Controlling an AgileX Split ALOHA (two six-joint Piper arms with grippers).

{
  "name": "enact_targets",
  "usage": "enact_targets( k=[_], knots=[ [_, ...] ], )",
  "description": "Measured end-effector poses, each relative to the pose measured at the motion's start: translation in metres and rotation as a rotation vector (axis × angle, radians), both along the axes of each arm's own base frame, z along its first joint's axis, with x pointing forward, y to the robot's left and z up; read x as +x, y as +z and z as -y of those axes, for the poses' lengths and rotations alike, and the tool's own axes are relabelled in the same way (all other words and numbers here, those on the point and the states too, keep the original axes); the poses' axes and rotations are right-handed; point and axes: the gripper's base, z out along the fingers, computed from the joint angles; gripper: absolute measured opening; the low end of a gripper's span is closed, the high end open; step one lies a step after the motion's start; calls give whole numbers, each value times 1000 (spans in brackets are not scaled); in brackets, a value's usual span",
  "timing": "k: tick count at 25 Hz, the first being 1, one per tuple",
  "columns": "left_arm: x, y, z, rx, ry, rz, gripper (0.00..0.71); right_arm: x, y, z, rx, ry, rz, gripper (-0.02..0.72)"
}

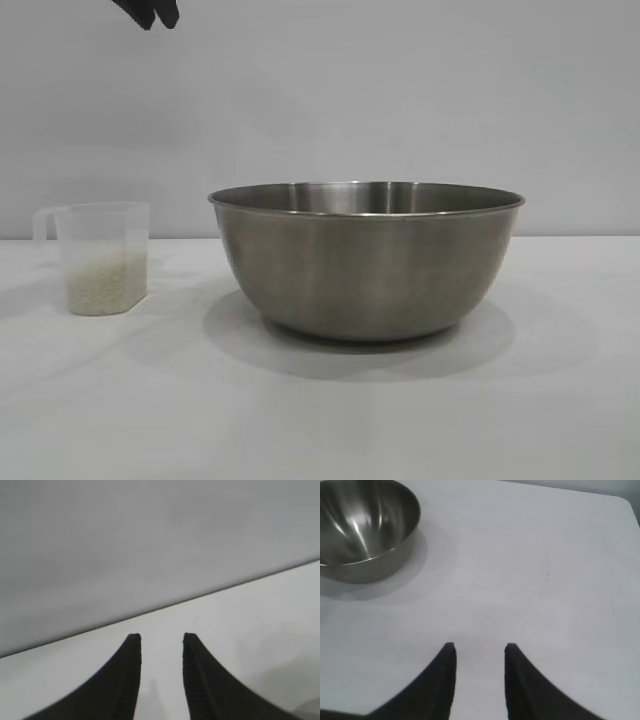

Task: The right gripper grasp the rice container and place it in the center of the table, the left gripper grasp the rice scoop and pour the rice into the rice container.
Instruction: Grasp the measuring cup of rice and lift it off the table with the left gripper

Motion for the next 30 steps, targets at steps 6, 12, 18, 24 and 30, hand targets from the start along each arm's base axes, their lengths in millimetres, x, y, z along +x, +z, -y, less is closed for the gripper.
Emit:
enact_targets(
  k=[6,12,18,24,30],
  knots=[
    [-51,-43,-8,-26,-32,16,162,0,0,0,0,0,0,235],
    [-110,-61,-31,-38,-77,128,162,0,0,0,0,0,0,235],
    [-155,-100,-56,-112,-62,243,162,0,0,0,0,0,0,235],
    [-179,-136,-68,-113,5,236,162,0,0,0,0,0,0,235],
    [-178,-170,-69,-79,11,192,162,0,0,0,0,0,0,235]
  ],
)
